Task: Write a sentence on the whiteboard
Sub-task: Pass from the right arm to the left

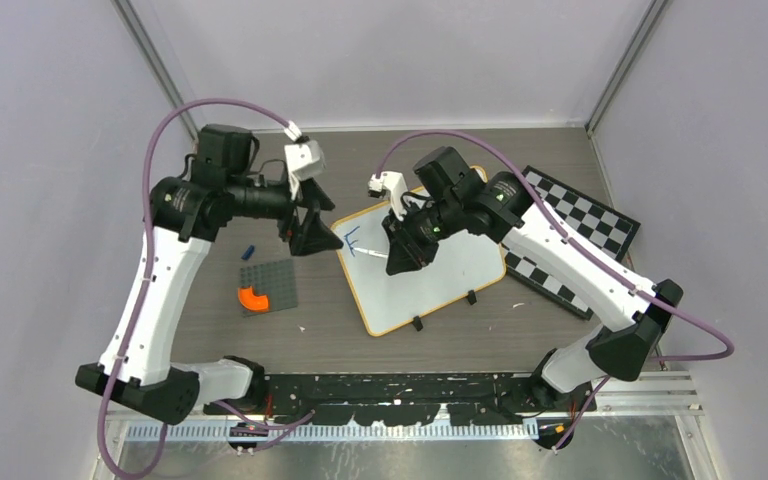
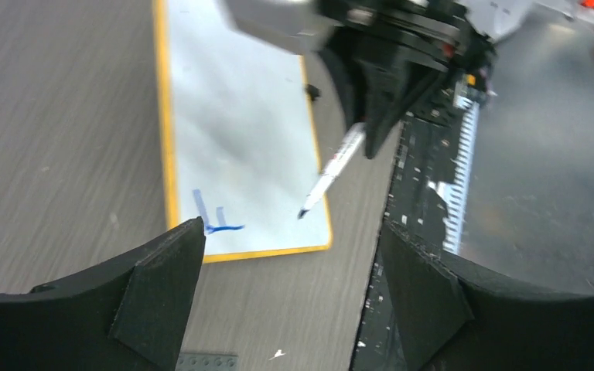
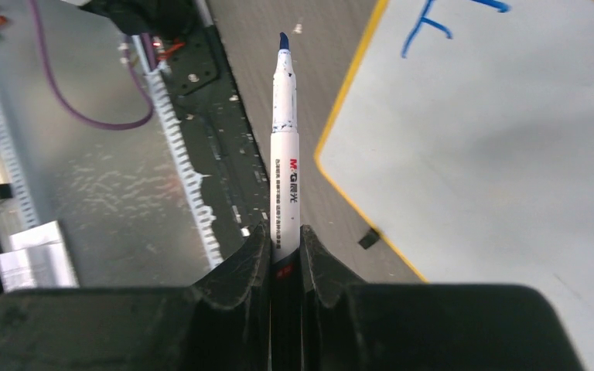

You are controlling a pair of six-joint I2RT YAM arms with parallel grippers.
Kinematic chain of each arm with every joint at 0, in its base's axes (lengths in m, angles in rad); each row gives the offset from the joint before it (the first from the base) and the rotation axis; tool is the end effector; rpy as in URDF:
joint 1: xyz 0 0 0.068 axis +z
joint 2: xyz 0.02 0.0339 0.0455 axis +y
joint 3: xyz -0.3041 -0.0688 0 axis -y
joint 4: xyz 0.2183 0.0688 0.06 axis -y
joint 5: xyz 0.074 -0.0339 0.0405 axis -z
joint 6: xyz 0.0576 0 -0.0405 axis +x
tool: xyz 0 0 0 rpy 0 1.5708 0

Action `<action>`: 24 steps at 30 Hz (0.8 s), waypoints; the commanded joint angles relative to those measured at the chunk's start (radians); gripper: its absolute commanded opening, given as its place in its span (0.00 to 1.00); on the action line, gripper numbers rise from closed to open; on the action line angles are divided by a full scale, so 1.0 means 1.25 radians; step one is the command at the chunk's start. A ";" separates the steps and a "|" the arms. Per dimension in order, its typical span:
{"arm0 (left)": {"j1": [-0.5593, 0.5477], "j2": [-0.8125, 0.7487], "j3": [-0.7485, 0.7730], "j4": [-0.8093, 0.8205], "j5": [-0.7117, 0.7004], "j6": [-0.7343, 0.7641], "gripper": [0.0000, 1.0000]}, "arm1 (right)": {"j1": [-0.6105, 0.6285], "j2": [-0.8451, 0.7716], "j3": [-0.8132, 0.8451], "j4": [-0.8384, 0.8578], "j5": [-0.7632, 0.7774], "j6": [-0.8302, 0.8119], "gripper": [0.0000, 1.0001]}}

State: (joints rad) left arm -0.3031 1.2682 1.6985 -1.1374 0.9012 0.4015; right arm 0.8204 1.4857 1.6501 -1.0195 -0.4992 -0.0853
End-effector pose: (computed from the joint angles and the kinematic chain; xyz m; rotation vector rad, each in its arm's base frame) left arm 0.1642 -0.0987 0.4781 1.1487 1.7856 -0.9544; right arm 0.1717 0.2246 0.4174 -1.3041 2.1372 0.9278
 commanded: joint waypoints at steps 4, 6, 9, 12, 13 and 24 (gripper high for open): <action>-0.090 -0.018 -0.086 -0.048 0.055 0.089 0.76 | -0.008 0.008 0.053 0.010 -0.175 0.054 0.00; -0.108 -0.017 -0.098 -0.035 0.047 0.075 0.72 | -0.007 0.009 0.048 0.014 -0.198 0.055 0.00; -0.132 -0.007 -0.110 -0.017 0.047 0.052 0.63 | -0.008 0.015 0.050 0.018 -0.214 0.063 0.00; -0.149 0.002 -0.123 -0.002 0.062 0.028 0.56 | -0.008 0.018 0.053 0.017 -0.220 0.065 0.00; -0.152 0.004 -0.128 0.006 0.066 0.020 0.55 | -0.007 0.018 0.053 0.017 -0.225 0.065 0.00; -0.171 0.025 -0.132 0.035 0.132 -0.020 0.27 | -0.008 0.037 0.076 0.014 -0.248 0.067 0.00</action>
State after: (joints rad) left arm -0.5110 1.3025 1.5303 -1.1275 0.9958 0.3954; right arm 0.8150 1.5299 1.6958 -1.0248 -0.7761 -0.0116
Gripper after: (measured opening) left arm 0.352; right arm 0.198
